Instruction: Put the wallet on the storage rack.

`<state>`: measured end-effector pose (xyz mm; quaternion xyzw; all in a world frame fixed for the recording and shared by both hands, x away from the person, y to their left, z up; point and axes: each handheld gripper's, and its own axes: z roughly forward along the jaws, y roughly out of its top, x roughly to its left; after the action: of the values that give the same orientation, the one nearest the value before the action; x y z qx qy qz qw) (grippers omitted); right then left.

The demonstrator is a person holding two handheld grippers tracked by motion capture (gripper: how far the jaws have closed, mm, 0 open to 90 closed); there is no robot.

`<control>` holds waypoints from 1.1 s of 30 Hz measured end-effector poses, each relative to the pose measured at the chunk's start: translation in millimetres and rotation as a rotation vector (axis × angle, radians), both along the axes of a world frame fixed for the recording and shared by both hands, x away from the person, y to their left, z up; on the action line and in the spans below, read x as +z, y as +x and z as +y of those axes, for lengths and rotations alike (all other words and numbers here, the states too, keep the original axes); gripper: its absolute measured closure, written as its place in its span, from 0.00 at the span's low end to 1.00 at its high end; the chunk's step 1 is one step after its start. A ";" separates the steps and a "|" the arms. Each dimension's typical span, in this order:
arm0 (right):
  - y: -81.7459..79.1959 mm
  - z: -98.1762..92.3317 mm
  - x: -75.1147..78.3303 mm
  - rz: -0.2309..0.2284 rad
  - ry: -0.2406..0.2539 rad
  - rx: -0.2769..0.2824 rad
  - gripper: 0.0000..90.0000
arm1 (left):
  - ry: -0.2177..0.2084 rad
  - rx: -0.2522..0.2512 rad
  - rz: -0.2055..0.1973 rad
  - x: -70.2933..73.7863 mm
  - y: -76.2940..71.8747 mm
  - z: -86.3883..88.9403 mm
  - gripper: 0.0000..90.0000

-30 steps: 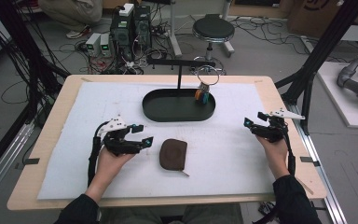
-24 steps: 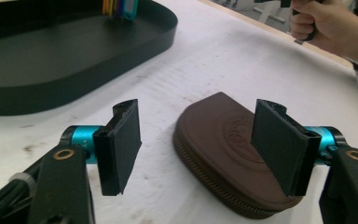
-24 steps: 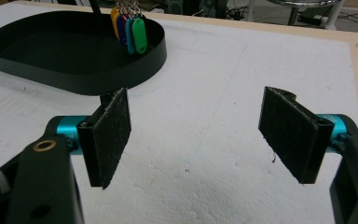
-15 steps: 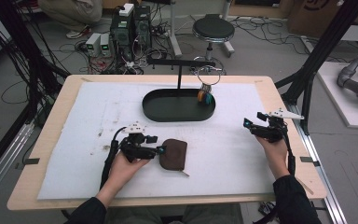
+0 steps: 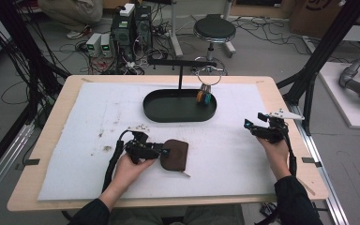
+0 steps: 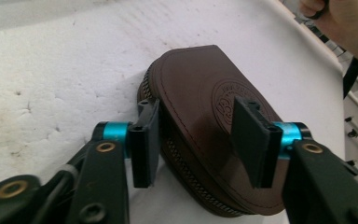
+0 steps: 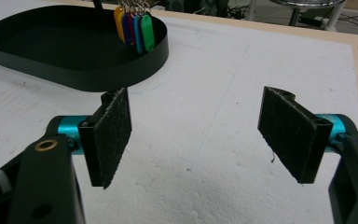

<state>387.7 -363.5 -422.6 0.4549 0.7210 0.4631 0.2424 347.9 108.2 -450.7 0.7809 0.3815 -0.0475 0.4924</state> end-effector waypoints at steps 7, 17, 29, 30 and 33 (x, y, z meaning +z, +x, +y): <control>-0.2 0.8 0.7 -0.003 -0.006 0.009 0.29 | -0.026 -0.020 -0.073 3.8 -2.8 -1.8 0.78; -4.4 6.9 5.3 -0.029 0.004 0.051 0.30 | -0.063 -0.058 -0.172 16.1 -11.6 -1.6 0.91; -15.8 25.5 16.1 -0.075 0.111 0.259 0.30 | -0.087 -0.160 -0.337 33.9 -25.0 -14.4 0.94; -16.1 28.3 16.5 -0.070 0.128 0.291 0.30 | -0.077 -0.167 -0.346 35.1 -25.7 -14.8 0.94; -16.1 34.9 16.8 -0.046 0.156 0.364 0.30 | -0.078 -0.182 -0.361 36.5 -27.6 -16.3 0.94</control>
<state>371.6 -328.6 -405.8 0.3238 0.7477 0.5638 0.1350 320.4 91.9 -414.1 0.7882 0.2127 0.0343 0.5765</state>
